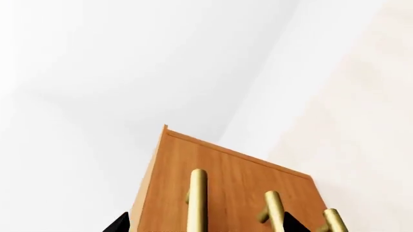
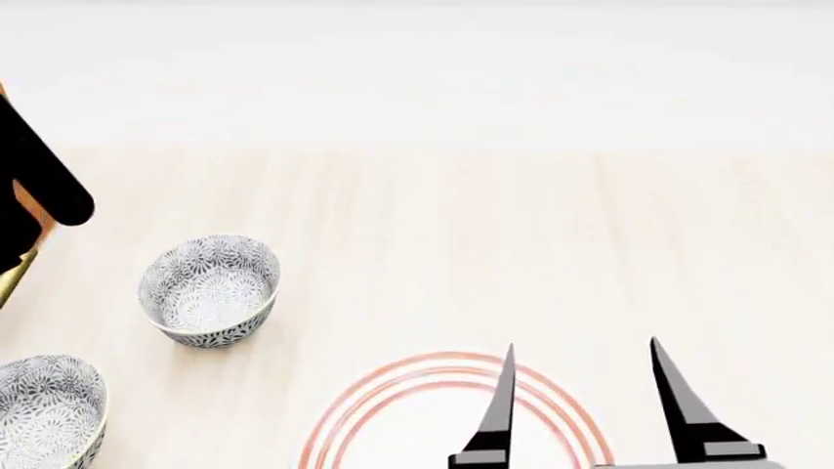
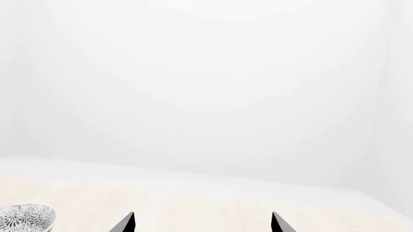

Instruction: Open the top drawer of the cabinet.

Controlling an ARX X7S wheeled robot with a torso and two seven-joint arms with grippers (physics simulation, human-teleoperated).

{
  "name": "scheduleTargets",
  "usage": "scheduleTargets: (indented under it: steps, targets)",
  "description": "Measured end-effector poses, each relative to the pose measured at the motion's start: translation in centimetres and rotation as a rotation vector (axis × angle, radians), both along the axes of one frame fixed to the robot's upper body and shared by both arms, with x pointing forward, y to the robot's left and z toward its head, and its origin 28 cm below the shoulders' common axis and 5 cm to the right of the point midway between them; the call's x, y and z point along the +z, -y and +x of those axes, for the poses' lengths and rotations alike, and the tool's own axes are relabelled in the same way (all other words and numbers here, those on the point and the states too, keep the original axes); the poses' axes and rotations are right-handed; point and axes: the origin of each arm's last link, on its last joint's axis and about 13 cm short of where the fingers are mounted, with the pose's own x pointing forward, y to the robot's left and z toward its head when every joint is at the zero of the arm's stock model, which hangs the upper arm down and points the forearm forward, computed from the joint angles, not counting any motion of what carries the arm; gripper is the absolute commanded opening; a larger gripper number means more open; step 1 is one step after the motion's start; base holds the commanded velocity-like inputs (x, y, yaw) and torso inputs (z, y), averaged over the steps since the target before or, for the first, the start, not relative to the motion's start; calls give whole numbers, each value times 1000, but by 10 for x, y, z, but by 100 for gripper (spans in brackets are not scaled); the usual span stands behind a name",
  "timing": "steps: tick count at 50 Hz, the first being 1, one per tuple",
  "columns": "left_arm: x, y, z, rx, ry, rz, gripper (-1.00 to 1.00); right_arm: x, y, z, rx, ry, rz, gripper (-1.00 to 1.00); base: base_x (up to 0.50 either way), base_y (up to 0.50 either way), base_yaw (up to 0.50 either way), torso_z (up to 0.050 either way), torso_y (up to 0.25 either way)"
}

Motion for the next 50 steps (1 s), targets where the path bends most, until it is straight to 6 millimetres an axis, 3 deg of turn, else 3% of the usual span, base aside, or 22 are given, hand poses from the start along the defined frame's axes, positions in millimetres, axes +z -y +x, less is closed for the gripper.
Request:
scheduleTargets:
  steps: [24,50]
  targets:
    - [-9,-8,31,111,-23,17,100,-5,0,0,8,-16,-10,100,0,0,0,0,0]
    - [-19,-13,44,188,-52,117,100,-7,0,1,11,-22,-13,100,0,0,0,0,0]
